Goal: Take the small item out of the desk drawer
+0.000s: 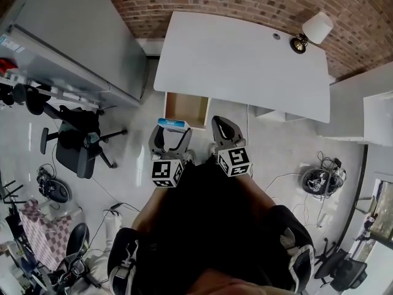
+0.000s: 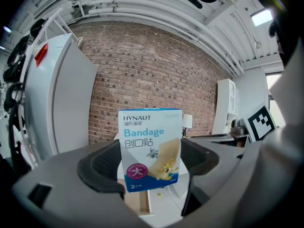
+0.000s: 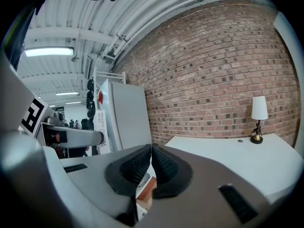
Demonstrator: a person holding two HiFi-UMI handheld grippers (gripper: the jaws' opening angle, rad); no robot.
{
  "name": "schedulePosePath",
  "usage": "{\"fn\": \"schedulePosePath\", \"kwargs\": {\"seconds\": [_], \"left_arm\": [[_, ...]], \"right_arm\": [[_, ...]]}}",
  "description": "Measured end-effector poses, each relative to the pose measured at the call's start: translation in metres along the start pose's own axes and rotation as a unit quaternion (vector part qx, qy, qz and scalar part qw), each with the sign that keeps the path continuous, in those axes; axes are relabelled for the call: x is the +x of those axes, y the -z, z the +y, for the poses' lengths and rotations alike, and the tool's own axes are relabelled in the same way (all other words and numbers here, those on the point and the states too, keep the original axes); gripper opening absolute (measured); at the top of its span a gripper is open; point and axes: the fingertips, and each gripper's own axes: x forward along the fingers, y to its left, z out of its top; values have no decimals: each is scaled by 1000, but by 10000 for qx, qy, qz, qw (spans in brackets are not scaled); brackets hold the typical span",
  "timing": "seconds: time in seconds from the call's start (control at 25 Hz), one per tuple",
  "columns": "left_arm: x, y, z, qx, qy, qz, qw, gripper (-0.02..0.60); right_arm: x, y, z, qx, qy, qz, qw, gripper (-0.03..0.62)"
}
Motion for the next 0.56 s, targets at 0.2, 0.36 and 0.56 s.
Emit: {"fn": "schedulePosePath", "kwargs": {"seconds": [0.2,0.36,0.56], "left_arm": [[-1,-1,-5,-23,12,-37,10000,396],[-3,0,-11,-5,31,-56,10000,394],[-7,1,-15,-41,13,-53,10000,394]], "right_arm": [[-6,0,0,-29,-13,-3,10000,29],[-11,1,-1,-24,-13,-6,10000,29],[-16,2,1,-19,-21,-19,10000,29]]}}
